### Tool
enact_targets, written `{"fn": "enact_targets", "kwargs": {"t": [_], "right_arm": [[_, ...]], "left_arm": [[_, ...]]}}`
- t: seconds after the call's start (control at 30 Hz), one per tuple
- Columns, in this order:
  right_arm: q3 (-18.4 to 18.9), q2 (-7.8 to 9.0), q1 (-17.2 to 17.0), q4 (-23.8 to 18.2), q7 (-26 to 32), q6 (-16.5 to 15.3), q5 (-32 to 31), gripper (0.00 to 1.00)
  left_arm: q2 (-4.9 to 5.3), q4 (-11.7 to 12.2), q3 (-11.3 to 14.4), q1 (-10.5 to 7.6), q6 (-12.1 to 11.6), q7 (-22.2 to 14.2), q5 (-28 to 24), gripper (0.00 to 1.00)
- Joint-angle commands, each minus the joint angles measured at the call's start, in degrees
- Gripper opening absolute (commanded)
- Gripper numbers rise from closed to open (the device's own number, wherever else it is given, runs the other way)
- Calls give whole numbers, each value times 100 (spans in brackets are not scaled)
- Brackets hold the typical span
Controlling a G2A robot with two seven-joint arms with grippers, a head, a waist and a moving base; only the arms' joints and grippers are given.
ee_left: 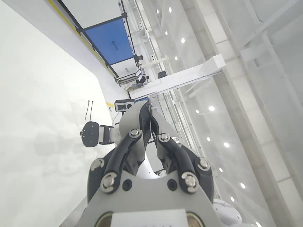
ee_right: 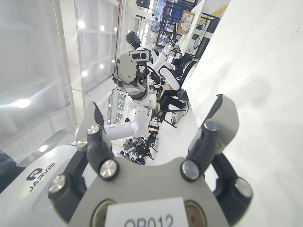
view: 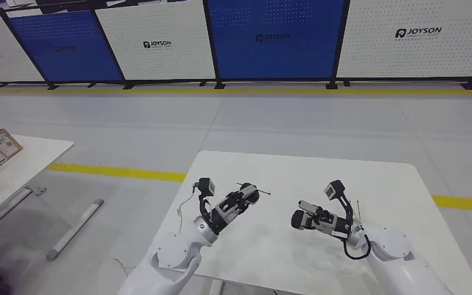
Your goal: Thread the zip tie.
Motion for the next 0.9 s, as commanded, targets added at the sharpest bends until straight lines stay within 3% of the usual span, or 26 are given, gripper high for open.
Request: {"fn": "enact_targets", "kwargs": {"t": [0.0, 0.3, 0.5, 0.6, 0.87], "right_arm": [[0, 0, 0, 0, 0, 0, 0, 100], [0, 0, 0, 0, 0, 0, 0, 100], [0, 0, 0, 0, 0, 0, 0, 100], [0, 0, 0, 0, 0, 0, 0, 100], [0, 0, 0, 0, 0, 0, 0, 100]], "left_arm": [[0, 0, 0, 0, 0, 0, 0, 0], [1, 6, 8, -6, 17, 10, 74, 0], [21, 276, 179, -35, 93, 163, 1567, 0], [25, 418, 250, -41, 18, 273, 2118, 0], [18, 469, 277, -24, -74, 342, 2161, 0]]}}
